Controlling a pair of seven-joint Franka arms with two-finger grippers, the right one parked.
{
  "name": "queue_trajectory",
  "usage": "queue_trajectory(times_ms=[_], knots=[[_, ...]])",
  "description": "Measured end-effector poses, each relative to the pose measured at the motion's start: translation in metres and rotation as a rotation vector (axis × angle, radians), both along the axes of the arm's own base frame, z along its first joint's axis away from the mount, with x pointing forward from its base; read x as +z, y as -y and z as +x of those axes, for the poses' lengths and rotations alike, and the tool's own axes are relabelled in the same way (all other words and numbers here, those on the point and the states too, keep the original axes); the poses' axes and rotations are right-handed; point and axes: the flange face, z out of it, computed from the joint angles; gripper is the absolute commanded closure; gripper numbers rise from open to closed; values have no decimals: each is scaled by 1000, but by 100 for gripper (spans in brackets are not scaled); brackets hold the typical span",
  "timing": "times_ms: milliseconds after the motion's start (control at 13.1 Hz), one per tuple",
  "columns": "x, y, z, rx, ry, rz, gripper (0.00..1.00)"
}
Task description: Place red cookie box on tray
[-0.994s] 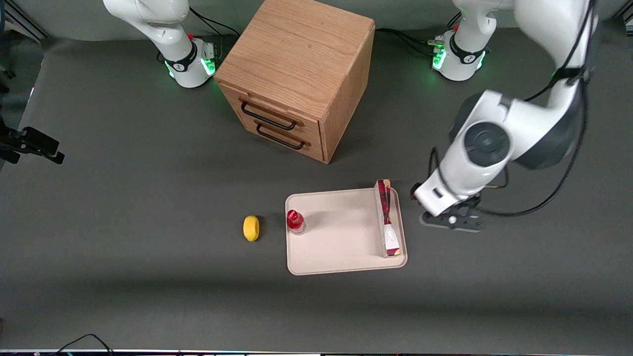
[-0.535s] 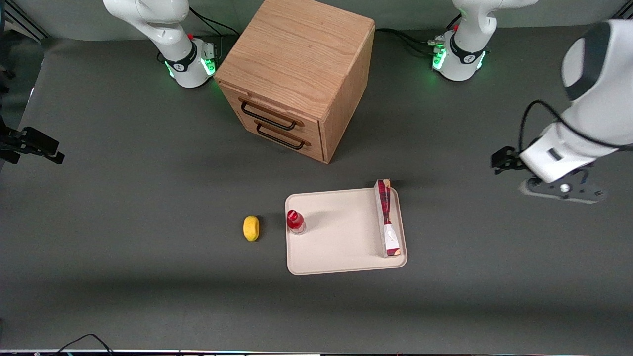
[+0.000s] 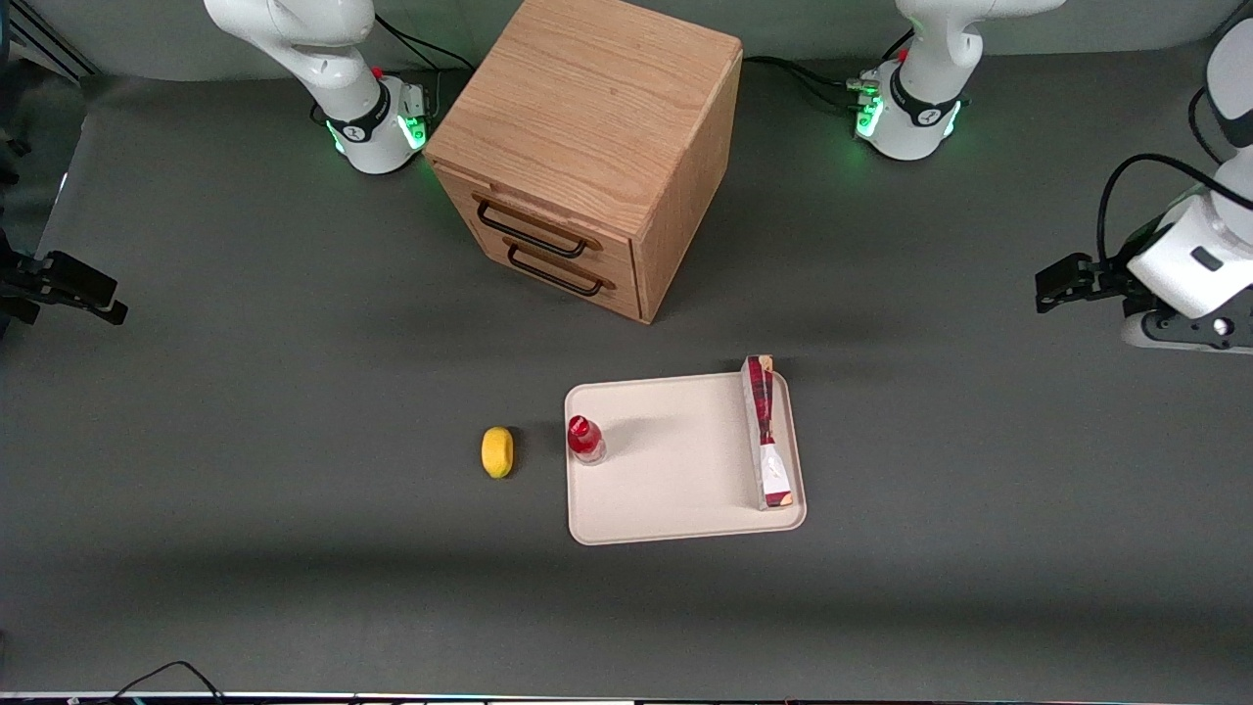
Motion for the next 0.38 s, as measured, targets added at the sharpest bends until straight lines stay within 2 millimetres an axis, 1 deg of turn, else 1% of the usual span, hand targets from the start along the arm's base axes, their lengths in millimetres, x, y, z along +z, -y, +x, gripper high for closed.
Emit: queue_trajectory(times_ms=[153, 382], knots=[[8, 0, -1, -5, 12, -2, 0], [31, 3, -1, -10, 40, -4, 0]])
